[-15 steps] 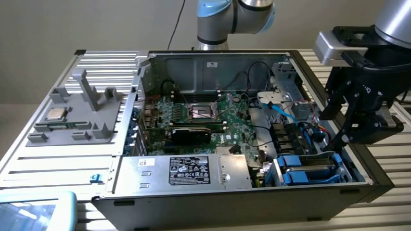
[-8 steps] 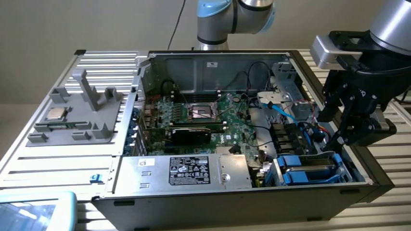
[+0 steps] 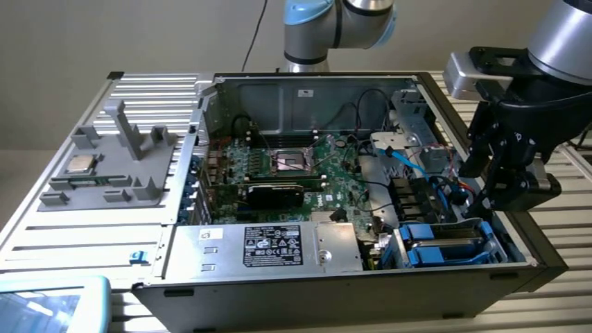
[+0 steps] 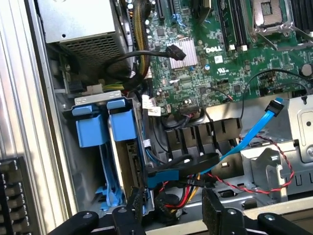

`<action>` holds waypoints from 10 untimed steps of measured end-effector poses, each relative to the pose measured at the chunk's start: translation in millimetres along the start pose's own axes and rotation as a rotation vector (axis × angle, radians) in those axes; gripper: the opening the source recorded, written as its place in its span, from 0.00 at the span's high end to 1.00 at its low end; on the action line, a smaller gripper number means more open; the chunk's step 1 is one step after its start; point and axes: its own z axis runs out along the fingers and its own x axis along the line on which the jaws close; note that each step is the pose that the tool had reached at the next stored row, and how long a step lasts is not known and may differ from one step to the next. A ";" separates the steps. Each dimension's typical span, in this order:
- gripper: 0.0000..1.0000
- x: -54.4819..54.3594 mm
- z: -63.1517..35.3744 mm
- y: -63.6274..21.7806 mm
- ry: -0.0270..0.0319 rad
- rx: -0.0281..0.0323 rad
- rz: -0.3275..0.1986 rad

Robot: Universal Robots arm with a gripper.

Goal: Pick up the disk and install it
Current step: 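Insert the first disk wire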

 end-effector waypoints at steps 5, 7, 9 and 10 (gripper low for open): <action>0.40 -6.0 3.1 8.0 -0.0035 0.0148 0.000; 0.40 -7.8 4.6 10.9 -0.0047 0.0198 0.002; 0.40 -8.2 6.0 12.1 -0.0053 0.0247 0.009; 0.40 -8.2 6.9 12.2 -0.0053 0.0266 0.016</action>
